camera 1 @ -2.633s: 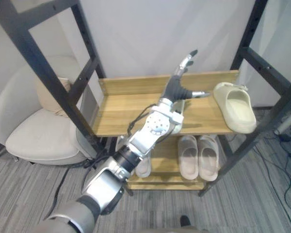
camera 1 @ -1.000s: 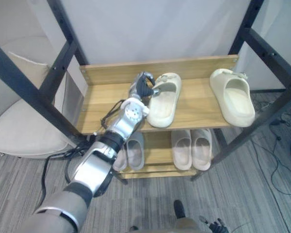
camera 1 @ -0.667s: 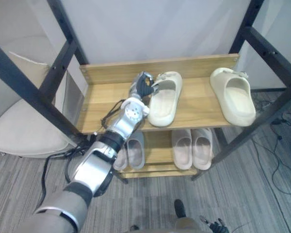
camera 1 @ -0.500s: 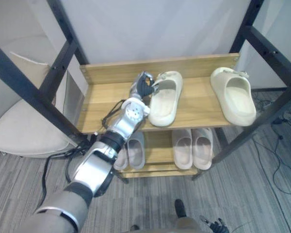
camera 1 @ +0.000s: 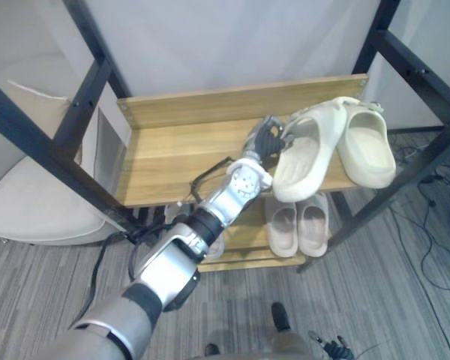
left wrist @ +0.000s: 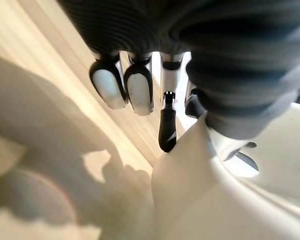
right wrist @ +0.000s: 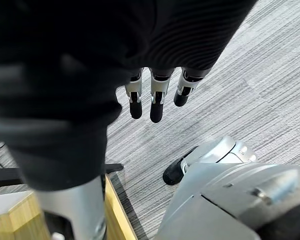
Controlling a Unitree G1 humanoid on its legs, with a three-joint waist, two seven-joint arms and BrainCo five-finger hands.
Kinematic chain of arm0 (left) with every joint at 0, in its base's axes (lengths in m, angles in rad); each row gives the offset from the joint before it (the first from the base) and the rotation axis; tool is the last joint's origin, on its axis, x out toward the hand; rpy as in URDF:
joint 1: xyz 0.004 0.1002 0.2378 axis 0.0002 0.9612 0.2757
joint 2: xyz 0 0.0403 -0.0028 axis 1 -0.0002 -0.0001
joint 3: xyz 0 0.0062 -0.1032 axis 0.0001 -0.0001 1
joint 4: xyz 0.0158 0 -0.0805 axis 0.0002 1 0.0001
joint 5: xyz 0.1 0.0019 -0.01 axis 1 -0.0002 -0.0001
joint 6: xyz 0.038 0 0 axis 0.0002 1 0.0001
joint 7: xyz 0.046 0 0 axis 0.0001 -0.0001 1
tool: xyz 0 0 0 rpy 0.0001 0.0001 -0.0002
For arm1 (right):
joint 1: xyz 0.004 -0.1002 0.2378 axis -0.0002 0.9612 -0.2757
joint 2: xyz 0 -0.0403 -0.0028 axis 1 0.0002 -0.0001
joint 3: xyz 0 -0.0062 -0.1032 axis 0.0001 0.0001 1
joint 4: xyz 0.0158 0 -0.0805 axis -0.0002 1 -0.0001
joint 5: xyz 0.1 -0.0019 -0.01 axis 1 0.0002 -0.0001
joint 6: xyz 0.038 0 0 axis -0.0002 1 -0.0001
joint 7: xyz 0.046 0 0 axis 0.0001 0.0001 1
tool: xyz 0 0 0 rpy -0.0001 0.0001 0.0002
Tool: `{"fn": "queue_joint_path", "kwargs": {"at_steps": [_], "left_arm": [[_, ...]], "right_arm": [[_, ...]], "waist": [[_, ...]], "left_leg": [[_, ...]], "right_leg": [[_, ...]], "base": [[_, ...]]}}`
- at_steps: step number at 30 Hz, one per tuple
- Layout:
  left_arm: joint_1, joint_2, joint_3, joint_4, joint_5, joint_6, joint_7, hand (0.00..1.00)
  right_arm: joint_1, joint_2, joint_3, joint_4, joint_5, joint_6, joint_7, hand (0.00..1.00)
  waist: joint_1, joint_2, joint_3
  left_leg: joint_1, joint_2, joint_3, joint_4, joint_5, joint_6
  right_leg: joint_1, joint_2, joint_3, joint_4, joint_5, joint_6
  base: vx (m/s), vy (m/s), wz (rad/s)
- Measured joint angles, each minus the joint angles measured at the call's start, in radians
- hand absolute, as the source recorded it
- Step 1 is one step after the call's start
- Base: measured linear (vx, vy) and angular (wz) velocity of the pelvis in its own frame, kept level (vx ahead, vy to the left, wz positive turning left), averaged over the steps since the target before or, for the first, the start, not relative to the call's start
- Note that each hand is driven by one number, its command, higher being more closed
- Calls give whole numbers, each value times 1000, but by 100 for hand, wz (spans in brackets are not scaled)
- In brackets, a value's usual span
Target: Organize the slippers on the shoe rack
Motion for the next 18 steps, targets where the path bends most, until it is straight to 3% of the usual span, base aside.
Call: {"fn": "queue_joint_path", "kwargs": {"at_steps": [8, 18], "left_arm": [[-53, -9, 3, 1, 0, 15, 1, 100], [-79, -8, 124, 5, -8, 36, 22, 100]], "right_arm": [[-1, 15, -35, -5, 0, 0, -2, 0], [19, 27, -35, -45, 0, -2, -4, 0]], "waist": [[-1, 0, 0], [0, -1, 1]], "left_leg": [[-8, -4, 26, 2, -4, 6], [-31, -1, 40, 33, -21, 9]], "right_leg": [[-33, 1, 29, 21, -2, 4], [-52, 0, 41, 30, -2, 8]], "base": [[-10, -24, -10], [-9, -20, -4]]}}
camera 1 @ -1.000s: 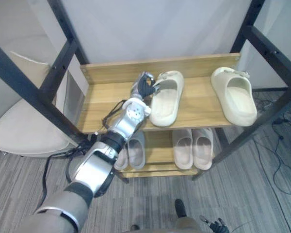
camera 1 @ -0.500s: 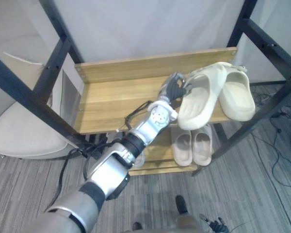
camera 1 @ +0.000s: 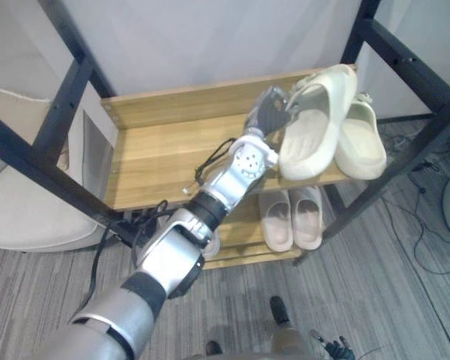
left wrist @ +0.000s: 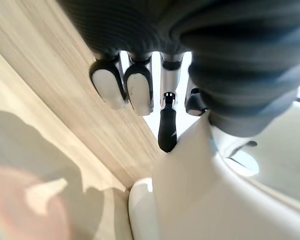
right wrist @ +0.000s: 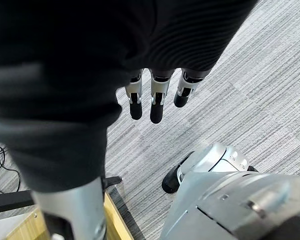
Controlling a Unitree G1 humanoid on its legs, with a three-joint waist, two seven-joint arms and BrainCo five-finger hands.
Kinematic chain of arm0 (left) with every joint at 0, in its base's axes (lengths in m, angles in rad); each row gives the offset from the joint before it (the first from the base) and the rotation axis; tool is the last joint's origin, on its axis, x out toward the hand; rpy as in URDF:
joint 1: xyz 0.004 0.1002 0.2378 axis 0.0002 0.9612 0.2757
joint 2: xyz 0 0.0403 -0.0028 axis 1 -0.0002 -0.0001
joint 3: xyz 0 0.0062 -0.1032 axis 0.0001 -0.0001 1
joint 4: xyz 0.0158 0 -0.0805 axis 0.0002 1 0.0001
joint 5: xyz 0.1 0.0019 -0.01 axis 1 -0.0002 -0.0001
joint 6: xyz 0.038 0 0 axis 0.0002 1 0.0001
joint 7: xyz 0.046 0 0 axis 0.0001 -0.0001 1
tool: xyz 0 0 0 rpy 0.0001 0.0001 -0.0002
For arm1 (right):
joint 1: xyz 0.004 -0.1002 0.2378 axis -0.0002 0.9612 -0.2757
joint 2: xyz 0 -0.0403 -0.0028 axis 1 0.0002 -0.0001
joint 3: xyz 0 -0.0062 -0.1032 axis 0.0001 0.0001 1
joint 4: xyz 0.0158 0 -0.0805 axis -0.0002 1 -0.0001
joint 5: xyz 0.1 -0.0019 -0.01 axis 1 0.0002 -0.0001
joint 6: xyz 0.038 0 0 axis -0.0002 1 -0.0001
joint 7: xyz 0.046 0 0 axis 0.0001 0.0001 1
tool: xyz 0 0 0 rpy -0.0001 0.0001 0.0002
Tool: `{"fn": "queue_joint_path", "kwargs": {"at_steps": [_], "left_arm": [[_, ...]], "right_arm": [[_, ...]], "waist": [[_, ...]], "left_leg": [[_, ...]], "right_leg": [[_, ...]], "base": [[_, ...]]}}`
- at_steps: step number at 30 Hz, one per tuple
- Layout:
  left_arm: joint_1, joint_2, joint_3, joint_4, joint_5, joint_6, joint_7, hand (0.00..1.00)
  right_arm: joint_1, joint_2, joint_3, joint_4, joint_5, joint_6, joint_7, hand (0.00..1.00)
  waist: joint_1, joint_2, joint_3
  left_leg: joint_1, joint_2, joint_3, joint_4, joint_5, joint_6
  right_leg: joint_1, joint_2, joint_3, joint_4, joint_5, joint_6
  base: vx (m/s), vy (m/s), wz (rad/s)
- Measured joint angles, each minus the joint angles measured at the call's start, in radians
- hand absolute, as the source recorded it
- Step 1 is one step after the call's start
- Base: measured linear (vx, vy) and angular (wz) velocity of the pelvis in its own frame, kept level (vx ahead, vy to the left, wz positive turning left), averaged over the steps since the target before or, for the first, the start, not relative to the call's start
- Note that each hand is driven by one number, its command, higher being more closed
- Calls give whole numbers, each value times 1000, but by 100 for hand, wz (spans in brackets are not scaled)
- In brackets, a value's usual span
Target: Organize the slippers on the shoe rack
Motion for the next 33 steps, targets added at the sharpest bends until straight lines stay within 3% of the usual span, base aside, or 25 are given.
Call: {"fn": "queue_joint_path", "kwargs": {"at_steps": [13, 33], "left_arm": [[4, -1, 82, 59, 65, 42, 19, 100], [54, -17, 94, 95, 159, 42, 22, 100]], "right_arm": [[1, -2, 5, 4, 1, -4, 2, 0], [-7, -16, 39, 19, 1, -13, -1, 0]], "waist": [[0, -1, 1], [0, -14, 7]], "left_leg": [[-8, -1, -17, 0, 1, 1], [-13, -2, -15, 0, 1, 1]], "right_leg": [[1, -3, -14, 0, -2, 2], [-4, -2, -11, -1, -1, 2]], "base": [[-2, -24, 3], [-3, -10, 0]]}}
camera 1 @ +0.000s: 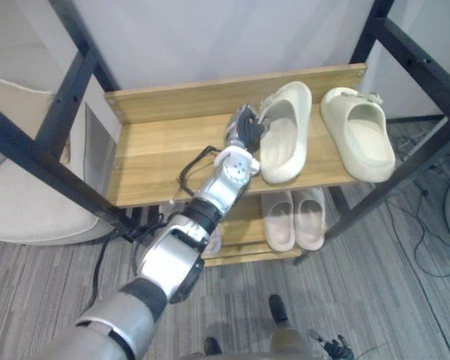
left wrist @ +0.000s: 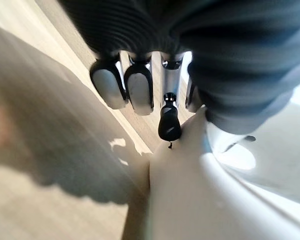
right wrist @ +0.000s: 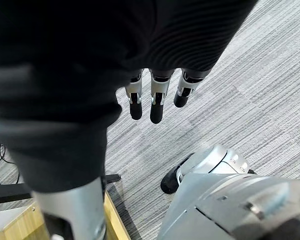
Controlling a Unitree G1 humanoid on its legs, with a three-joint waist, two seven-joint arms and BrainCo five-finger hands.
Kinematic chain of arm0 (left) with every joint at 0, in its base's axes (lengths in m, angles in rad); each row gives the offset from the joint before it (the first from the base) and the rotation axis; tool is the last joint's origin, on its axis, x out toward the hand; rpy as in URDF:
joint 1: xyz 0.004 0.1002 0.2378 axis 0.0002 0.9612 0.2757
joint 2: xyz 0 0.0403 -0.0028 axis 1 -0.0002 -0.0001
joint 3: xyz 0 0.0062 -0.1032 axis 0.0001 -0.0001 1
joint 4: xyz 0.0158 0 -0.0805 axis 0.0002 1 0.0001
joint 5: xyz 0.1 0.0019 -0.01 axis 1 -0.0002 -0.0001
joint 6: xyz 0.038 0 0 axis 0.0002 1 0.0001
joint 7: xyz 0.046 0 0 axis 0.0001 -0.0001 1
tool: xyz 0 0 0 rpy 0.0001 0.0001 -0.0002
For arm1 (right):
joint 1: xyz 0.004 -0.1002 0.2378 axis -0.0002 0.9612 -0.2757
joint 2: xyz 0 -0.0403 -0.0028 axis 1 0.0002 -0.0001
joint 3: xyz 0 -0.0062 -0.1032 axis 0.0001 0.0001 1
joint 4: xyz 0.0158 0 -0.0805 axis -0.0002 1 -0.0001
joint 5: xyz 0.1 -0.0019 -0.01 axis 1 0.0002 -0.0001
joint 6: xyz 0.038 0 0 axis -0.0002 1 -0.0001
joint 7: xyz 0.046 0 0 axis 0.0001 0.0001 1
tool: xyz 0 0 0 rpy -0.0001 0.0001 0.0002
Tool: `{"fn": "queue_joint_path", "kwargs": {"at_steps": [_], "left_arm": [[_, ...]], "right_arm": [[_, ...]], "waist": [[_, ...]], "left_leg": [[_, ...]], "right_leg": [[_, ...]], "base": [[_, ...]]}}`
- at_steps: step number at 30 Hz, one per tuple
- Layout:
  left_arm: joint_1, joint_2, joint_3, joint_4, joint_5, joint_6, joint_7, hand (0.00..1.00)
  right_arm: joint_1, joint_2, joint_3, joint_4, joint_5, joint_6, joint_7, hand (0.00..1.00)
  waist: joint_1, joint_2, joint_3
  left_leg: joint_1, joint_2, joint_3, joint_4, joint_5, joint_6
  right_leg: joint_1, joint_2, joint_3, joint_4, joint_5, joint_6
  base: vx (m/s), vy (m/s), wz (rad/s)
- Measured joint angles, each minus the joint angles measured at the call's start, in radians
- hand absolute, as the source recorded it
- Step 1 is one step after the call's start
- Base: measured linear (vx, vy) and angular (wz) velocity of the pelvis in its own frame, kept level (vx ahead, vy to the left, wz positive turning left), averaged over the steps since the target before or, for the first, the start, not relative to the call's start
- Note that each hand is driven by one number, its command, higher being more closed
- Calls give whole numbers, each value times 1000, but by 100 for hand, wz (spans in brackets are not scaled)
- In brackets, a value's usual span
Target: Organize the slippers on the shoe rack
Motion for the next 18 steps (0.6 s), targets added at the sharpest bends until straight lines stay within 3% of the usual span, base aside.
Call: {"fn": "queue_joint_path", "kwargs": {"at_steps": [2, 3, 18], "left_arm": [[8, 1, 1, 0, 1, -1, 0, 100], [11, 1, 1, 0, 2, -2, 2, 0], [25, -1, -1, 24, 1, -2, 16, 0]], "right_arm": [[-1, -10, 4, 0, -1, 1, 0, 0], [-1, -10, 3, 1, -1, 1, 0, 0], [-70, -10, 1, 9, 0, 6, 2, 0]], "waist": [[0, 0, 0], [0, 0, 0], [-7, 2, -1]], "left_leg": [[4, 1, 1, -1, 0, 0], [5, 1, 1, -1, 0, -1], [33, 13, -14, -18, 6, -11]], "right_leg": [[10, 1, -2, -14, 6, -5], [13, 3, -5, -18, 8, -7], [45, 19, -36, -37, 12, -21]], "base": [[0, 0, 0], [0, 0, 0], [-8, -36, 2]]}}
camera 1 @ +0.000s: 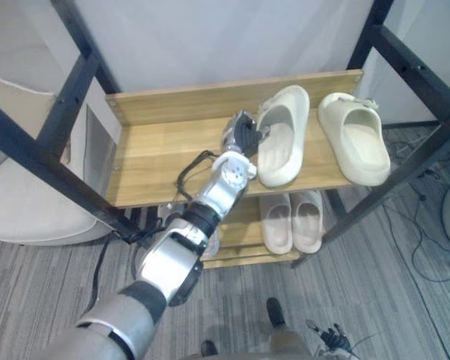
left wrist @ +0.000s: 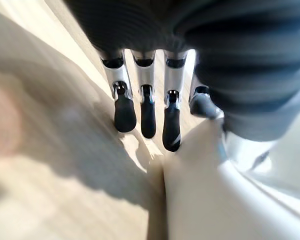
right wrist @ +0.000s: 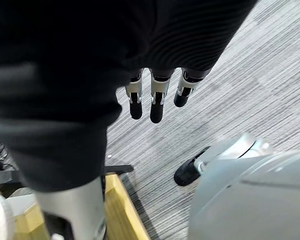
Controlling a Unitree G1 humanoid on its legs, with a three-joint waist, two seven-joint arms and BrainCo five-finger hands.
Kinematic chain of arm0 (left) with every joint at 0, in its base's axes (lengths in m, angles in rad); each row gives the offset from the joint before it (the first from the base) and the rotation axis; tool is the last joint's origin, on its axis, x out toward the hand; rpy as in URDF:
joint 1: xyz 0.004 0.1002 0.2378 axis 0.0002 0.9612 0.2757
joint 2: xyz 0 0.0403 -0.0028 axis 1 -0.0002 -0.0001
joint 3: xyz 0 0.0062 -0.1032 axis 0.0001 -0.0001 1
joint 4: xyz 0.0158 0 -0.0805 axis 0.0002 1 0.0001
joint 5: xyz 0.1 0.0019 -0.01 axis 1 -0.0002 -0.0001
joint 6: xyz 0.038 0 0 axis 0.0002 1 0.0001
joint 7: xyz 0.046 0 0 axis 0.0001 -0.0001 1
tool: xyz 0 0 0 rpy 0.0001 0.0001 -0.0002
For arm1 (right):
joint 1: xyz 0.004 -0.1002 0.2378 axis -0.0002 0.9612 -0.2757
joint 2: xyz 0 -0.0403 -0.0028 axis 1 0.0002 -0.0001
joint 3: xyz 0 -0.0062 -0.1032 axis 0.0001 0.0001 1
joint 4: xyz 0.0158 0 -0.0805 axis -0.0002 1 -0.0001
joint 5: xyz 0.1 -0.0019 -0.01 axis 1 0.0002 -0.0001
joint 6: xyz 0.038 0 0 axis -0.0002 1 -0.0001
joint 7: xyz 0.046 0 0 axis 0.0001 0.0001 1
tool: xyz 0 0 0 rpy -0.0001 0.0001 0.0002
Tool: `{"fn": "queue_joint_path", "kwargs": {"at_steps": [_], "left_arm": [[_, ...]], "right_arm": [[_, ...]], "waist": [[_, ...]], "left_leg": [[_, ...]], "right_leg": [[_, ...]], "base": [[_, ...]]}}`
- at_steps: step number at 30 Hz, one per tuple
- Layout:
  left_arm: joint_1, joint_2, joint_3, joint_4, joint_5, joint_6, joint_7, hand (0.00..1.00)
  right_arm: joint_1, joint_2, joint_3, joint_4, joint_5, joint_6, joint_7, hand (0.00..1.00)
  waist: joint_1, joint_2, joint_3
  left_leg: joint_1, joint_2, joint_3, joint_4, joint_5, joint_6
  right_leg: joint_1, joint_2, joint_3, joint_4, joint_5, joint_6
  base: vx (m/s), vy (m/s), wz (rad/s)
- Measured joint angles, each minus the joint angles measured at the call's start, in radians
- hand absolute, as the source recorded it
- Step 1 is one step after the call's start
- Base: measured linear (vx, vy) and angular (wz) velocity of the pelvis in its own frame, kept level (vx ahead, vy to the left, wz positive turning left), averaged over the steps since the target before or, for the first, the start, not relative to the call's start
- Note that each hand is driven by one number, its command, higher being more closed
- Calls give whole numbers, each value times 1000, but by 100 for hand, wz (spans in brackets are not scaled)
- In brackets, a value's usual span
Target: Organize the slippers on the shoe rack
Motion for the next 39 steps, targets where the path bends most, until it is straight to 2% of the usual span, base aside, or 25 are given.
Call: {"fn": "queue_joint_path", "kwargs": {"at_steps": [13, 22, 27, 33, 39], "left_arm": [[-15, -2, -12, 24, -62, -9, 0, 0], [-14, -6, -10, 43, -215, -18, -3, 0], [-2, -7, -10, 57, -243, -21, -5, 0], [21, -11, -2, 52, -306, -54, -5, 0], [142, -15, -12, -73, -382, -91, -29, 0]], "right_arm": [[-22, 1, -3, 21, 0, 10, 2, 0], [-22, 2, -31, 19, 0, 22, 2, 0], [-26, 0, -30, 19, 0, 30, 3, 0], [-26, 0, -28, 19, 0, 31, 2, 0], [-25, -2, 7, 19, 1, 30, 1, 0]], "waist": [[-7, 3, -2], [0, 18, -11], [7, 22, -14], [8, 29, -19], [8, 24, -16]], "left_leg": [[-2, -3, 1, 3, 2, 3], [7, -4, -1, 8, 2, 3], [25, 2, -6, 6, 2, 0], [25, 5, -25, -1, 12, -5], [46, 14, -50, -8, 14, -7]], "right_leg": [[-3, -8, 9, 8, 3, 5], [13, -8, 2, 8, 3, 7], [32, -2, -7, 4, 1, 2], [40, -1, -29, 0, 2, -1], [71, 0, -67, -1, -3, -8]], "base": [[-7, -9, 0], [-8, -13, 1], [-22, -34, 2], [-31, -49, 8], [-19, -46, 11]]}}
